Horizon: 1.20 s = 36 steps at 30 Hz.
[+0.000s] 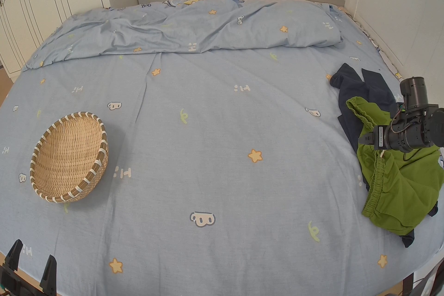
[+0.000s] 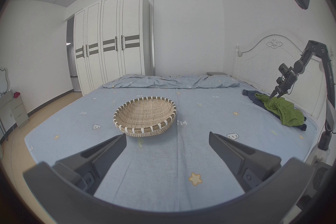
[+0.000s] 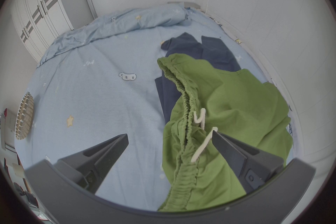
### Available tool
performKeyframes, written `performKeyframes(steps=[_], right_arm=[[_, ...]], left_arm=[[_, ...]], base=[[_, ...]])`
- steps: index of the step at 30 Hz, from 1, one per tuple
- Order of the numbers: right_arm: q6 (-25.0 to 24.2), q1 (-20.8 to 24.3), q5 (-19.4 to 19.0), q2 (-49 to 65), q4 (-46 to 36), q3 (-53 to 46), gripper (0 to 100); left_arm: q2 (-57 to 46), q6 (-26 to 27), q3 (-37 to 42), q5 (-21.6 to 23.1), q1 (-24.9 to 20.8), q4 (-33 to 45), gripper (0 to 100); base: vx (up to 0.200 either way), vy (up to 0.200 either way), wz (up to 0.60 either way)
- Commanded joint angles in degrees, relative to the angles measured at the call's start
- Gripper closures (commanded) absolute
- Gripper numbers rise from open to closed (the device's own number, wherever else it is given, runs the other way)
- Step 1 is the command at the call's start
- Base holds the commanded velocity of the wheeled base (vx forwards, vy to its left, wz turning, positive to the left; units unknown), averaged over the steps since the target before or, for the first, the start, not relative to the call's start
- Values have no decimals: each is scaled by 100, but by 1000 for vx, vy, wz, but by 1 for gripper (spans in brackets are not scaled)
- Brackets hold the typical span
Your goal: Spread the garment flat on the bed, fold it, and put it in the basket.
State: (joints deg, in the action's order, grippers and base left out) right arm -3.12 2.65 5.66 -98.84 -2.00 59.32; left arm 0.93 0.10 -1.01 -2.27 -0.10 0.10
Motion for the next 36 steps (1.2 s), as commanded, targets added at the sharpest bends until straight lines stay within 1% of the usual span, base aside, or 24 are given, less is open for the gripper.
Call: performKeyframes(steps=[1, 8, 15, 16, 27, 30, 34, 35, 36], right_arm=[[-39, -54, 6, -566, 24, 247, 0], [-57, -159, 102, -680, 15, 475, 0], [-57, -212, 129, -891, 7, 484, 0], [-57, -212, 129, -918, 15, 475, 100], [-66, -221, 146, -997, 7, 590, 100], [-242, -150, 129, -724, -240, 959, 100], [-347, -54, 23, -241, -1118, 1548, 100], [-400, 87, -73, -83, -1699, 1882, 100], [-453, 140, -135, -21, -1936, 2022, 100]], left_arm=[[-22, -1, 92, -2, 1, -1, 0], [-22, -1, 92, -2, 1, -1, 0], [-22, -1, 92, -11, 1, -1, 0], [-22, -1, 92, -11, 1, -1, 0], [-22, -1, 92, -2, 1, -1, 0], [-22, -1, 92, -2, 1, -1, 0], [-22, -1, 92, -2, 1, -1, 0], [-22, -1, 92, -2, 1, -1, 0], [-22, -1, 92, -11, 1, -1, 0]], base=[[0, 0, 0], [0, 0, 0], [0, 0, 0], [0, 0, 0], [0, 0, 0], [0, 0, 0], [0, 0, 0], [0, 0, 0], [0, 0, 0]])
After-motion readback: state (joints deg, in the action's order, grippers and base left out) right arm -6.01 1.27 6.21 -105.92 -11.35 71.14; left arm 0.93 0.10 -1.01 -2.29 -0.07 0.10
